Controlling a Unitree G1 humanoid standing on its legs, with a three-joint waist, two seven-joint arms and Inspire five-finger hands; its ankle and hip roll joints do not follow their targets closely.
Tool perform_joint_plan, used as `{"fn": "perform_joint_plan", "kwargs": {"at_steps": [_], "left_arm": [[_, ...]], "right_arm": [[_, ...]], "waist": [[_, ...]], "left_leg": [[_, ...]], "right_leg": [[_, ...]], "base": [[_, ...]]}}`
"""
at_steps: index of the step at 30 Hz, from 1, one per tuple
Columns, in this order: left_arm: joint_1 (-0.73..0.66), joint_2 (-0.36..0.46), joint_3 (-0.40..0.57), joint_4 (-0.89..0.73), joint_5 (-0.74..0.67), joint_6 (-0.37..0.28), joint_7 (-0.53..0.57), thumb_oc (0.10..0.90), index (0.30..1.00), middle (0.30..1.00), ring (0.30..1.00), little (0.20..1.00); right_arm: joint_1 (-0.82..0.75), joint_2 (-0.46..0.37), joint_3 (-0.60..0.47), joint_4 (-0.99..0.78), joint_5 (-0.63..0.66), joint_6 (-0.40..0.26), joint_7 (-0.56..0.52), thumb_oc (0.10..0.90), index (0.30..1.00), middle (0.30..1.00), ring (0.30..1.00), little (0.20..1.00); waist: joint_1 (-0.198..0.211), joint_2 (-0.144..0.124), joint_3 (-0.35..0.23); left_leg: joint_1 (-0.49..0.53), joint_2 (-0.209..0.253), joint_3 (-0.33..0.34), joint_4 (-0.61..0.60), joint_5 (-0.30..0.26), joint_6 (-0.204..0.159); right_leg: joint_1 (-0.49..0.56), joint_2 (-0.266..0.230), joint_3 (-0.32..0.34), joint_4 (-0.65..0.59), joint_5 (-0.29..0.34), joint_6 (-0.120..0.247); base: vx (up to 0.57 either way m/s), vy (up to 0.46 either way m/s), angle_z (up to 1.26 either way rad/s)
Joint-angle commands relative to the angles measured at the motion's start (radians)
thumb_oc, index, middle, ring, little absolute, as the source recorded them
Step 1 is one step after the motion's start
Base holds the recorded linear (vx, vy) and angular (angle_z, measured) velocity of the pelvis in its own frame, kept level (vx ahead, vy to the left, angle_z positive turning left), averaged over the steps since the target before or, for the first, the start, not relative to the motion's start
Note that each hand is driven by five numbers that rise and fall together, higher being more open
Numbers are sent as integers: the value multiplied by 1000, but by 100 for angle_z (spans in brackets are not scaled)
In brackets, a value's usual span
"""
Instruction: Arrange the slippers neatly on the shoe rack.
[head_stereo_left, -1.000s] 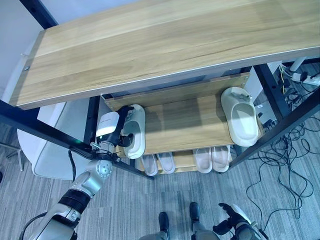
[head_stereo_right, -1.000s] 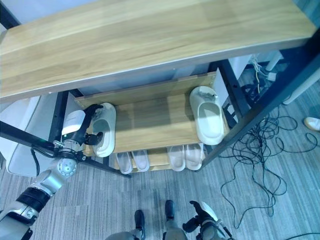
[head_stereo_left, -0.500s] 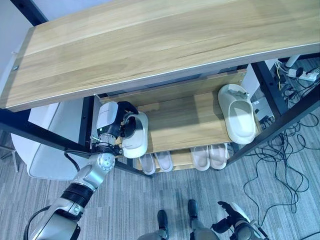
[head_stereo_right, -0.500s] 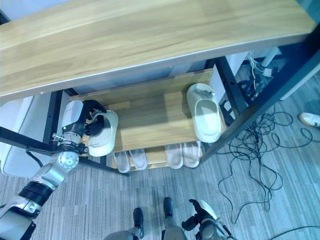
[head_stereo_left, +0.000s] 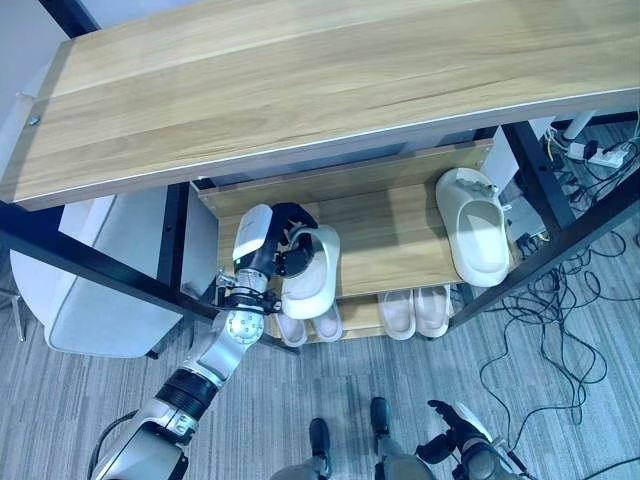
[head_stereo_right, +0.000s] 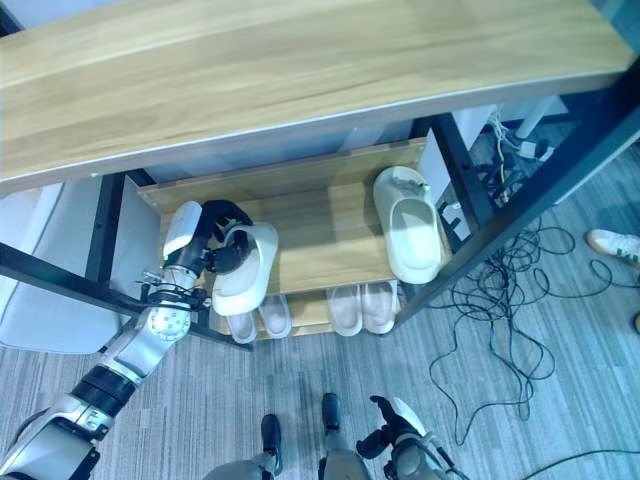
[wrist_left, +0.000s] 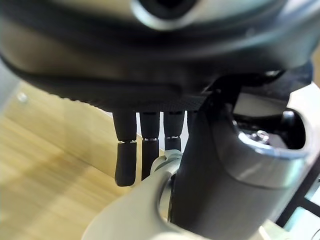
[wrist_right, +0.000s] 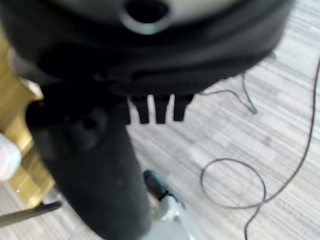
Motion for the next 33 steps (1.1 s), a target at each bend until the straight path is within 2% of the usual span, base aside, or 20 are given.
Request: {"fn": "perform_joint_plan", "kwargs": {"at_steps": [1,17,23,33], "left_arm": [[-110,-27,-14,-50,-21,-73,28,400,300,300,300,300],[-342,-104,-95,20,-57,-75,79,400,300,300,300,300],[-444,-95,-139,146,41,-33,162,400,300,300,300,300],[-499,-101,-166,219,129,10,202,400,300,300,300,300]], "right_arm": [[37,-9,35,-23,36,-20,-40,800,900,900,900,900],[24,-38,54,-38,50,-24,-42,800,900,900,900,900],[-1,-47,81,-34,56,-35,-47,800,900,900,900,900],[-3,-41,114,-38,49,-54,-51,800,900,900,900,900]], "waist": [[-9,-30,-64],[-46,-28,-48],[-64,-32,-39],[-68,-50,-53]], "left_leg": [[-60,-14,-11,-16,-14,9],[-77,-12,23,-16,-17,14],[-101,-8,48,-16,-13,16],[-125,-2,52,-16,-10,17]], "right_leg": [[-34,-51,-35,49,-44,118],[-89,-45,13,62,-30,123],[-139,-41,43,72,-20,126],[-164,-36,47,71,-12,126]], "base": [[0,0,0],[-16,-1,-14],[-21,-1,-19],[2,-9,-9]]}}
